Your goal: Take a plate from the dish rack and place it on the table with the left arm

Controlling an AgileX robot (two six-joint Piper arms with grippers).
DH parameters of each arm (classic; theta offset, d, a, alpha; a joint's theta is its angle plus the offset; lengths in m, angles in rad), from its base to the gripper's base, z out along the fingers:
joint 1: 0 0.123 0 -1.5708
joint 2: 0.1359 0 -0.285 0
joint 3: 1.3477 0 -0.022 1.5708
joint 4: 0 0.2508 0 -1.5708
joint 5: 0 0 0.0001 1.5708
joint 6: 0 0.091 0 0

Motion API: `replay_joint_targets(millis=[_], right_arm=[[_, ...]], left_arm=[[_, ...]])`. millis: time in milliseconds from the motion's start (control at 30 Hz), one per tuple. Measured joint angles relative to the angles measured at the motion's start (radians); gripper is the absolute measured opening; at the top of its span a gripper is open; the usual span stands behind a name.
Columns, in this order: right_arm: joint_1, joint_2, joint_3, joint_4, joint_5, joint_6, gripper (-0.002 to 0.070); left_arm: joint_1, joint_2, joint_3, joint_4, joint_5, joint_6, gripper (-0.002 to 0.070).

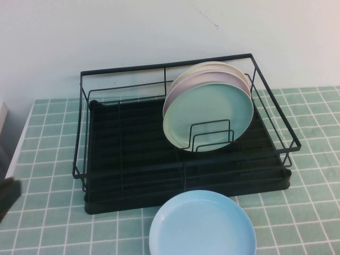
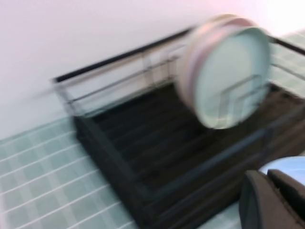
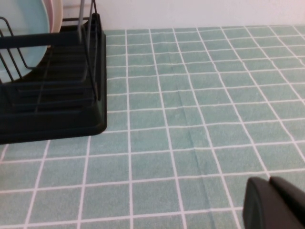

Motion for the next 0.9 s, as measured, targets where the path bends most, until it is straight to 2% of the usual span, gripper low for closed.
replay_joint_targets(millis=[167, 433, 700, 900], right_arm=[[0.0, 0.0, 0.0, 0.0, 0.0, 0.0, -0.0003], [0.0, 0.0, 0.0, 0.0, 0.0, 0.0, -0.0003], [0.0, 0.0, 0.0, 0.0, 0.0, 0.0, -0.0003], [0.0, 0.0, 0.0, 0.0, 0.0, 0.0, -0.0003]], left_arm=[[0.133, -0.204, 0.18, 0.019, -0.03, -0.021, -0.0002], [0.311, -0.442, 0.444, 0.077, -0.035, -0.179, -0.0002], [0.372, -0.46, 0.585, 0.251, -0.069, -0.323, -0.0002], [0.372, -0.46, 0.604, 0.281, -0.149, -0.359, -0.0002]])
